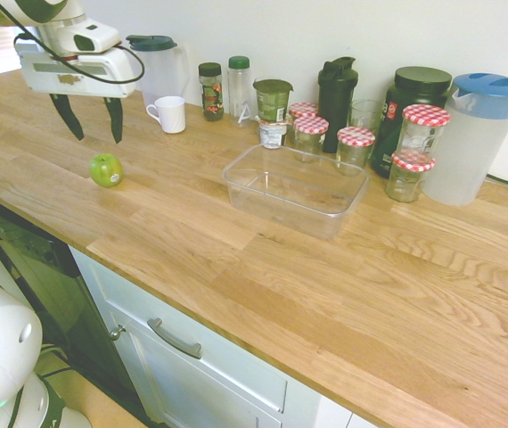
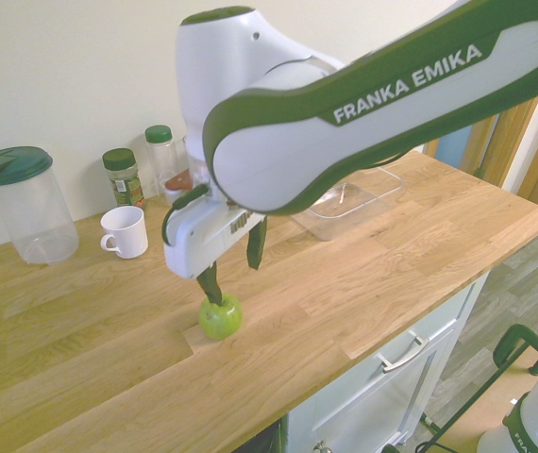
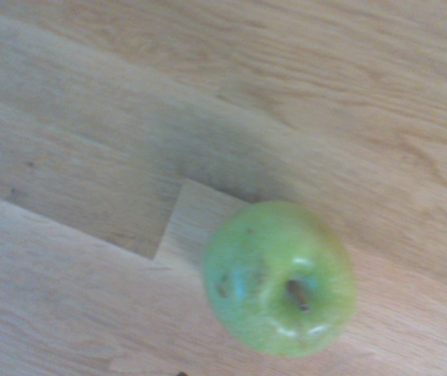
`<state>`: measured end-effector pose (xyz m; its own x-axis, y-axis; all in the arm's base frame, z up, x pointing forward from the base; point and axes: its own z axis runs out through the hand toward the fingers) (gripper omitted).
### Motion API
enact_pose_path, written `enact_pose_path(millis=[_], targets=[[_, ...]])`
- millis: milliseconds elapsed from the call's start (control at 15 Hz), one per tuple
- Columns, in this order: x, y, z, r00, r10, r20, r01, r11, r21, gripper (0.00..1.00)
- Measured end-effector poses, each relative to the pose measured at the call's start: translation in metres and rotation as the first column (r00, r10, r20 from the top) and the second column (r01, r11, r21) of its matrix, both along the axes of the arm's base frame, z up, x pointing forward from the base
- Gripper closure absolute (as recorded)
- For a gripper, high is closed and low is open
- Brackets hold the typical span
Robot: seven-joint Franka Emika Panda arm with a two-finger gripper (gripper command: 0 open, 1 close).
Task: Put the apple into the container
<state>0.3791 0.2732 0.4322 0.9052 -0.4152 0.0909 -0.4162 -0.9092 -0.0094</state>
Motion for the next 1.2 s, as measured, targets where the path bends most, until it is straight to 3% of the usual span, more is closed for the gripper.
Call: enact_pose_path(millis=[267,533,600,1200], targets=[[0.005,0.020,-0.033,0.994,0.108,0.004,-0.107,0.994,-0.021,0.00],[0.016,0.014,-0.053,0.974,0.228,0.000,-0.228,0.972,-0.060,0.00],[0.016,0.014,-0.059,0.971,0.238,-0.009,-0.238,0.969,-0.061,1.00],[0.031,0.009,-0.101,0.969,0.241,-0.045,-0.243,0.970,-0.025,1.00]])
